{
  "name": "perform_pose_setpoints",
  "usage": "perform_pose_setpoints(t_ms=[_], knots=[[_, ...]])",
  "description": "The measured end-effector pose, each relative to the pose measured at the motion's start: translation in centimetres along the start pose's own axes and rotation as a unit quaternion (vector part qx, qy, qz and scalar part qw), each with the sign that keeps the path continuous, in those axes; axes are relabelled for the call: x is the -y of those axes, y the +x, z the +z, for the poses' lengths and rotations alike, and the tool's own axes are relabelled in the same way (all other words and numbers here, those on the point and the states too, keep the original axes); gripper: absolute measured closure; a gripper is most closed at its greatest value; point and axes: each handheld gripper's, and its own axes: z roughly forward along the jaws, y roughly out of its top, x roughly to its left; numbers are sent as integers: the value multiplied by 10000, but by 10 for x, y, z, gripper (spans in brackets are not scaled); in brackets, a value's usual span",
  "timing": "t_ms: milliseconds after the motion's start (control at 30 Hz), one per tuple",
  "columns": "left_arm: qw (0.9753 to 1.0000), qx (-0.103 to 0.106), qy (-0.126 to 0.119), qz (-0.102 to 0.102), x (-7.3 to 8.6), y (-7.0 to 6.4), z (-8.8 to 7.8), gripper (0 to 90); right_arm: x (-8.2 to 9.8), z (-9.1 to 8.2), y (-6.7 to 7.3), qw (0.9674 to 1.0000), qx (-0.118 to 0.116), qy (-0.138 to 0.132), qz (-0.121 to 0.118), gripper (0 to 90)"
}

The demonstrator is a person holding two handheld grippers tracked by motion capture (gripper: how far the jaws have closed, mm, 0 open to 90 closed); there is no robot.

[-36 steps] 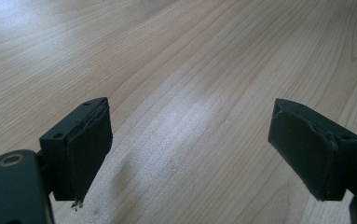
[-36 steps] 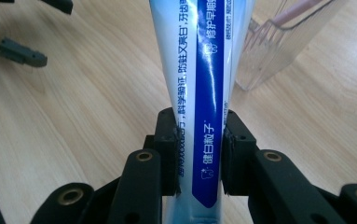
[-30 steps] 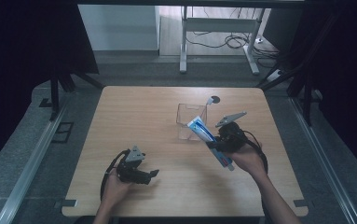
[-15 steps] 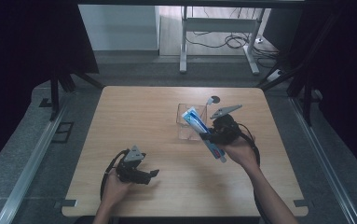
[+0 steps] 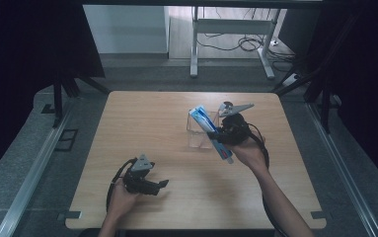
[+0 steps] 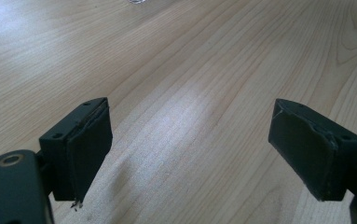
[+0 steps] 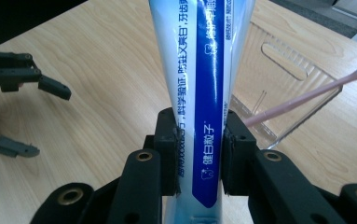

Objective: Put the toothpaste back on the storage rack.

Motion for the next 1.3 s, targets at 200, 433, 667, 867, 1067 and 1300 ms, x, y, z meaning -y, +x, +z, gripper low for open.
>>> perform_pose_setpoints(t_ms=[200,433,667,867,1067,1300], knots=[[9999,80,-17,-74,1,2,0,133,-9,3,-2,9999,61,-99,-35,720],[9995,221,-159,-149,2,3,-1,128,-19,6,-4,9996,112,-255,-10,720],[9993,253,-251,-135,1,3,-2,127,-30,12,-9,9990,155,-411,54,720],[9993,278,-234,-95,1,2,-2,127,-37,18,-13,9984,149,-544,64,720],[9993,287,-221,-71,1,1,-1,127,-44,25,-16,9975,153,-688,77,720],[9993,273,-231,-63,1,2,-1,128,-54,33,-17,9968,193,-775,66,720]])
